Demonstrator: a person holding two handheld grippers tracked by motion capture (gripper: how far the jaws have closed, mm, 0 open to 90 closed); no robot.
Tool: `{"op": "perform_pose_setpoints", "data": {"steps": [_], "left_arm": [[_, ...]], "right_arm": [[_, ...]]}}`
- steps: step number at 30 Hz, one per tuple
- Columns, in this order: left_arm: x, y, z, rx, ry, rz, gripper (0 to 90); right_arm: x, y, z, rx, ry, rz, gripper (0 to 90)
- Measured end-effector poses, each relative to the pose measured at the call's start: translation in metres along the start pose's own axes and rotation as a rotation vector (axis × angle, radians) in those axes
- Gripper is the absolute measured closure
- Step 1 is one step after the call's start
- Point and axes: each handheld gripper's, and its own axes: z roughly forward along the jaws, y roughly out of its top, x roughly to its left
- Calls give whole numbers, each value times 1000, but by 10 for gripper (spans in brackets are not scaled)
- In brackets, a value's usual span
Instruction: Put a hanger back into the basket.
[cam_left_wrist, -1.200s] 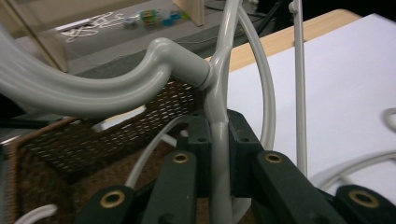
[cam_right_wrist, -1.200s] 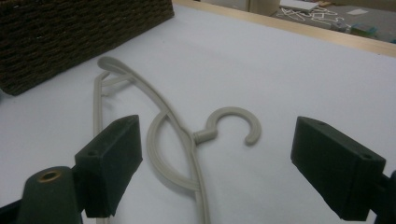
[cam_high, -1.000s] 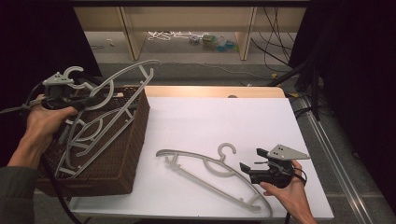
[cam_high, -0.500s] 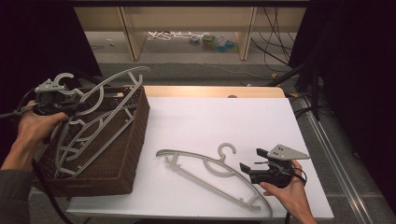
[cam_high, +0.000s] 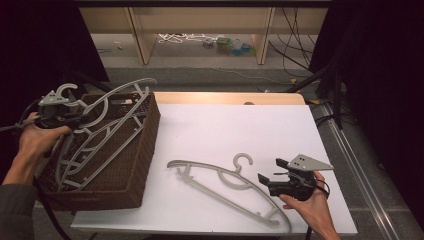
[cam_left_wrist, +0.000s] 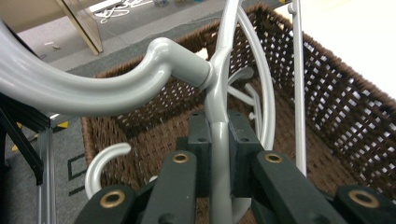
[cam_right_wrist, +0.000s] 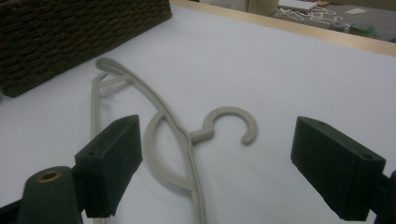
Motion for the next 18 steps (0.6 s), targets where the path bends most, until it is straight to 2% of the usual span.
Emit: {"op": "perform_pose_setpoints", "data": {"steps": [4,5,6,7,8,9,10,11,13,15,17,18], "left_arm": [[4,-10,1,0,4,4,821],[5,-12,0,11,4,15,821],[6,-14,0,13,5,11,821],[7,-16,0,17,12,13,821],[8,-18,0,21,15,17,821],[9,-20,0,23,15,22,821],[9,-22,0,25,13,19,821],[10,-23,0,27,13,18,821],[11,-26,1,32,11,20,820],[11,-29,2,41,2,19,821],[12,-32,4,54,-2,23,821],[12,-33,4,58,0,22,821]], "right_arm": [[-1,-1,0,14,1,-2,174],[-1,-1,1,-1,9,5,174],[-2,-1,0,3,-3,-9,174],[-2,-1,1,-15,-4,-13,174],[-1,-1,1,-2,9,4,174],[-1,-1,1,-4,8,4,174],[-2,0,-1,18,-11,-11,174],[-1,0,-2,28,-3,5,174],[-2,-1,0,6,-7,-15,174],[-1,-1,0,15,2,-1,174],[-1,-1,1,-3,8,9,174],[-3,-1,0,-1,-6,-9,174]]}}
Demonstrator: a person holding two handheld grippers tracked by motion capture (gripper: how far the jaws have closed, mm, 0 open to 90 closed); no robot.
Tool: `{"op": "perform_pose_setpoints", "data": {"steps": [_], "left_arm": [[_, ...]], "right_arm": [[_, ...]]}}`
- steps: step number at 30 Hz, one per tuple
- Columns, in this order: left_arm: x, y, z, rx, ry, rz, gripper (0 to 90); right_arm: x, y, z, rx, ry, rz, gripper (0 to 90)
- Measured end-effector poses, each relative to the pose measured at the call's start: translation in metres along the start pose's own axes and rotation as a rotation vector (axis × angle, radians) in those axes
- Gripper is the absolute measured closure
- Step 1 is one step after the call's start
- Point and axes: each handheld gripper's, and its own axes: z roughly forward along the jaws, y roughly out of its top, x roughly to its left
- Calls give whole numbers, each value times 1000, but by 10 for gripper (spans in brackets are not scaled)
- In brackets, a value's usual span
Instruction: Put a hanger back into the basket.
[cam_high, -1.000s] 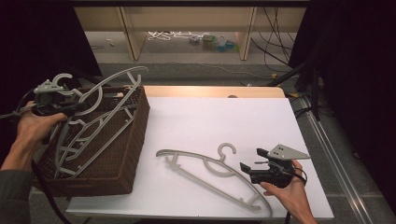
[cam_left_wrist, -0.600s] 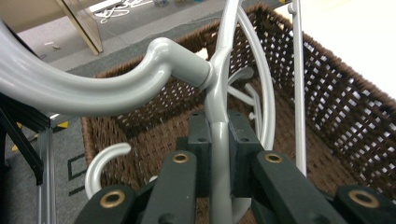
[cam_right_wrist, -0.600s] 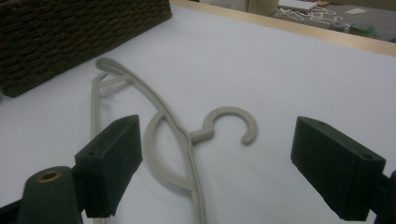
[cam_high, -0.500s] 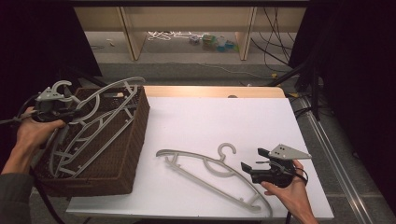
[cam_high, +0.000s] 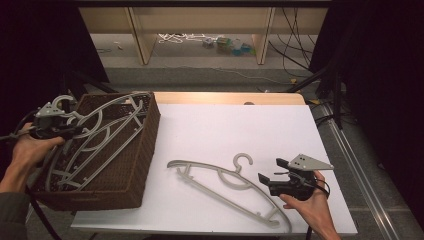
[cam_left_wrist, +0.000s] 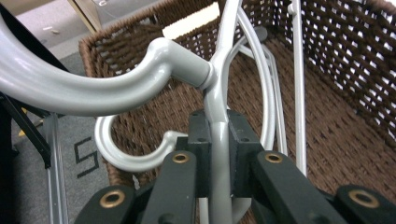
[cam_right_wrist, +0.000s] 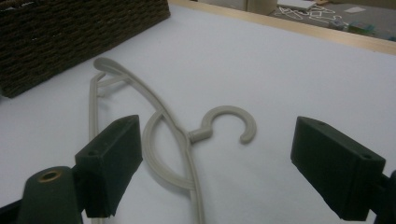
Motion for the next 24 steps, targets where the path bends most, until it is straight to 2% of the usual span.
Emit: {"op": "perform_pose_setpoints", "data": {"steps": [3,4,6,12,16,17,18,20,22,24], "left_arm": [[0,-4,2,12,2,-8,821],[0,-5,3,15,1,-7,820],[0,-4,4,18,4,-4,820],[-6,-1,9,42,9,19,820],[-10,-2,18,67,6,22,819],[-11,-3,20,72,5,29,818],[-11,-3,20,72,5,29,818],[-13,-3,24,75,6,22,818],[-13,-4,29,108,5,27,818],[-14,-5,31,117,4,30,817]], "right_arm": [[-1,-1,0,-1,2,6,174],[0,-1,1,5,14,24,174],[0,-1,1,-5,-1,5,174],[1,0,1,8,13,22,174],[-1,-1,1,-10,2,4,174],[-1,0,-2,17,-10,1,174],[-1,0,-2,18,-9,1,174],[-1,-1,1,-10,3,2,174],[0,-1,0,6,13,23,174],[-1,-1,1,-9,1,5,174]]}}
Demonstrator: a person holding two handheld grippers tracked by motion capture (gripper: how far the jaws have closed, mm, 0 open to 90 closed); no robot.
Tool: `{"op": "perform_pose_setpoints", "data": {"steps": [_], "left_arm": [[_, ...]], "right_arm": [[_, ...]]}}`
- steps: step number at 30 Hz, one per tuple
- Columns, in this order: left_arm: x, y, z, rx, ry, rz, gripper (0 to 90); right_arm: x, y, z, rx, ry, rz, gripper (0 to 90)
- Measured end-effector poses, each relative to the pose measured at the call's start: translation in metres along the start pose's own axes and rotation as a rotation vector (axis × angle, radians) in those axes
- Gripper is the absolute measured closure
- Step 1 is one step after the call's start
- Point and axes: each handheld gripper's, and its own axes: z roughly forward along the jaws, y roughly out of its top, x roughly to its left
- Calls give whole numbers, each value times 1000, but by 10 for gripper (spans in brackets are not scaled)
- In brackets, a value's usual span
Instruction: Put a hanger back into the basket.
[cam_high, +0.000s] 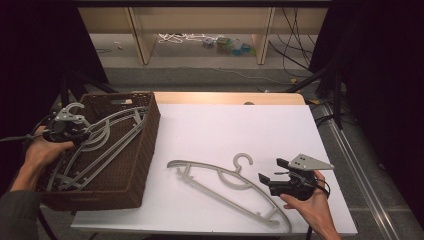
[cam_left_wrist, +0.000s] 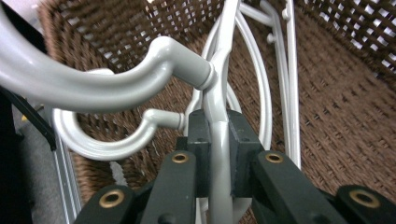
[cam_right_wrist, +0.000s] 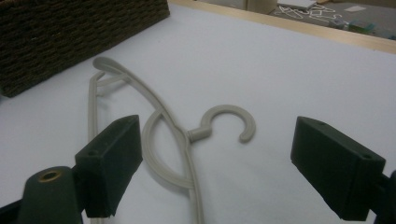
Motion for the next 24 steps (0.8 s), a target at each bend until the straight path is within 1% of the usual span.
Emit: {"op": "perform_pose_setpoints", "data": {"steps": [1,2,3,5,6,7,8,10,11,12,13,14,15,16,17,18,19,20,21,22,23,24], "left_arm": [[-3,-2,7,0,-3,-5,817],[-4,-2,9,18,-6,10,816],[-6,-3,12,23,-10,16,815],[-8,-3,15,31,-11,18,814],[-9,-3,16,40,-4,16,814],[-8,-5,18,40,-3,1,814],[-7,-6,19,45,-5,-8,813],[-7,-7,19,50,-6,-12,807],[-6,-8,19,40,-7,-31,807],[-6,-8,18,41,-11,-32,805],[-6,-8,19,37,-15,-38,801],[-6,-8,18,48,4,-56,750],[-6,-8,18,48,4,-56,713],[-6,-9,17,61,26,-59,694],[-6,-9,17,61,26,-59,674],[-3,-10,15,73,38,-96,638],[-3,-10,13,60,54,-115,591],[-2,-10,10,47,64,-127,557],[-2,-10,7,35,71,-139,541],[-2,-10,7,35,71,-139,524],[-4,-8,-1,6,87,-149,485],[-6,-6,-6,-19,93,-171,462]], "right_arm": [[0,0,0,9,12,15,174],[0,0,0,14,16,17,174],[0,0,0,9,6,10,174],[1,0,1,11,8,15,175],[1,0,1,11,8,15,175],[0,0,-1,26,4,6,175],[0,0,-1,29,6,7,175],[0,0,-1,29,6,8,175],[0,0,-1,32,0,7,174],[0,0,0,10,14,14,175],[0,-1,0,10,13,13,175],[-1,-1,0,4,2,-4,175],[0,-1,0,2,1,1,175],[1,0,0,9,13,16,175],[1,0,0,9,13,16,175],[0,-1,0,6,7,5,175],[0,0,-2,23,7,15,174],[-1,-1,0,1,2,5,175],[-1,-1,0,0,1,5,174],[-1,-1,0,0,1,5,174],[-1,-1,0,-3,1,5,174],[-1,-1,0,-4,2,6,174]]}}
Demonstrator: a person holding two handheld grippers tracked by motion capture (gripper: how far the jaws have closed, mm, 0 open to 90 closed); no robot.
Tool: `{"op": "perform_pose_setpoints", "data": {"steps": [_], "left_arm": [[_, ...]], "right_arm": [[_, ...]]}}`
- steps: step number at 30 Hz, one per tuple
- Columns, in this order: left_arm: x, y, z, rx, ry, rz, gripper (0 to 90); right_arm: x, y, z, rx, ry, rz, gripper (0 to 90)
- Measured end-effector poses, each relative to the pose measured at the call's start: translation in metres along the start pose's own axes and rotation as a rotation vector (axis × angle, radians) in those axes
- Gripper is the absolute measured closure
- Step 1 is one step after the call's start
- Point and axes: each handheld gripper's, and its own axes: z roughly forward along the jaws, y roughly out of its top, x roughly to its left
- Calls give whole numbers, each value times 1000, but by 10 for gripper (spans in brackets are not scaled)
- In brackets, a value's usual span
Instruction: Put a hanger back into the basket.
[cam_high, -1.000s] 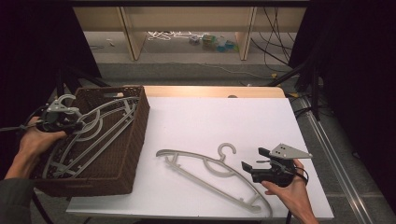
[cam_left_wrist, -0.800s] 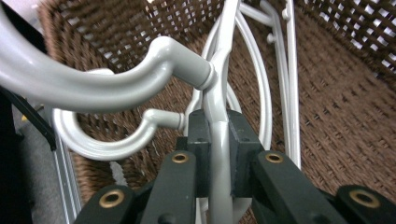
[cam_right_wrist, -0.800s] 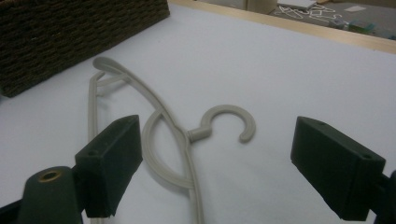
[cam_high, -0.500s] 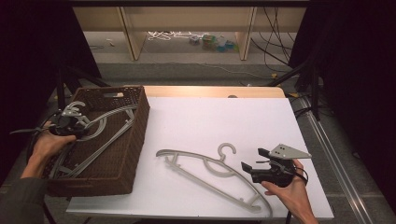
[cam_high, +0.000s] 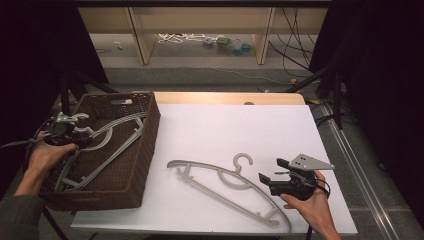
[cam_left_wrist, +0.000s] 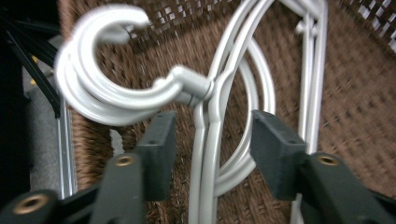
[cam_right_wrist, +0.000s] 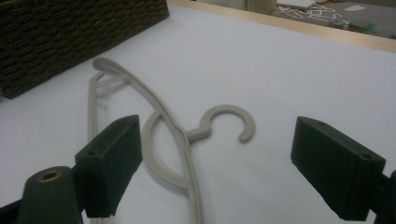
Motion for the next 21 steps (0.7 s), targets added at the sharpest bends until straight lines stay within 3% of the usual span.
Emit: {"op": "perform_pose_setpoints", "data": {"steps": [2,3,5,6,7,10,12,13,16,17,18,19,21], "left_arm": [[-1,1,-3,-20,0,-10,417],[-3,3,-13,-65,-13,-40,397],[-5,4,-18,-89,-20,-52,361],[-6,5,-22,-102,-23,-55,349],[-12,7,-30,-149,-29,-75,338],[-20,8,-38,-187,-51,-95,307],[-30,9,-46,-227,-67,-99,293],[-40,9,-52,-274,-103,-124,276],[-52,9,-57,-303,-127,-126,251],[-62,10,-60,-329,-151,-119,246],[-62,10,-60,-329,-151,-119,232],[-70,10,-63,-353,-167,-125,219],[-87,12,-69,-394,-214,-120,219]], "right_arm": [[0,0,0,1,-1,1,174],[0,0,0,-1,-1,-1,174],[2,1,0,9,16,18,174],[1,1,0,-4,3,-3,174],[2,1,0,-5,2,-4,174],[2,1,-1,5,0,-4,174],[3,1,0,-8,15,14,173],[2,0,0,-17,4,1,171],[2,1,1,-21,7,6,170],[4,1,0,-8,9,11,171],[4,1,-1,13,8,7,170],[4,0,1,-10,15,17,170],[4,1,-1,13,11,11,169]]}}
